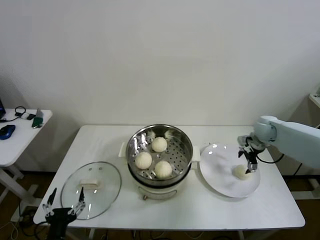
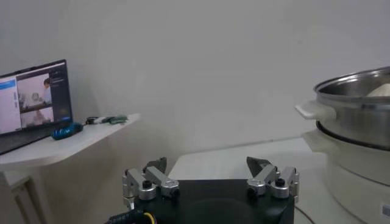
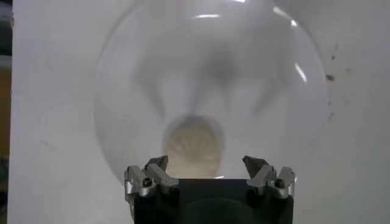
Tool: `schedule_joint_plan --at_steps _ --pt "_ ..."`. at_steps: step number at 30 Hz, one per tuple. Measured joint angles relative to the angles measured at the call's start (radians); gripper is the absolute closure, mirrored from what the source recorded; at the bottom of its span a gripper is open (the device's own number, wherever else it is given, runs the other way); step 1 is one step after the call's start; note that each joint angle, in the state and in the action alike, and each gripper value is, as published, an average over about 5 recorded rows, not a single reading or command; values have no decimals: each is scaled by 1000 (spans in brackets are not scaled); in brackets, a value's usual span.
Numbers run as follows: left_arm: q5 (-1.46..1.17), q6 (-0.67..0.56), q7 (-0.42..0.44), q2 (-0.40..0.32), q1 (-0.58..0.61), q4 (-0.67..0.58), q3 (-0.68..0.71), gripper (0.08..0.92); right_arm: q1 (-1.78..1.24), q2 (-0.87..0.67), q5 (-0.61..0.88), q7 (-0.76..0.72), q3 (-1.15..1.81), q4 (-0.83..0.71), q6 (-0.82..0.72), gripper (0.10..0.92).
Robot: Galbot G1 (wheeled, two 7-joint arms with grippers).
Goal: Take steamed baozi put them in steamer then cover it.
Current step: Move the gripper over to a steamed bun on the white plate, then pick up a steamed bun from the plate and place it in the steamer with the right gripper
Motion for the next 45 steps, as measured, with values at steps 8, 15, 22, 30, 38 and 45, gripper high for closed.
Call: schedule_joint_plan --at_steps 8,15,22,30,38,45 --pt "-1 0 -1 -1 0 6 -3 177 -54 23 -8 0 29 -54 -3 203" --pt "-1 0 -1 -1 0 9 -3 177 -78 43 -9 -11 39 -87 -2 203" --pt "-2 0 -1 -1 -1 10 -4 177 -95 50 -14 -13 49 -107 3 226" --pt "1 -2 -2 -8 2 10 2 177 -104 58 -5 -5 65 -122 3 315" --pt "6 -5 -2 -14 9 7 9 177 -80 51 41 6 55 -110 -9 346" --pt "10 -3 1 -14 11 2 16 177 3 66 142 10 23 -98 -37 347"
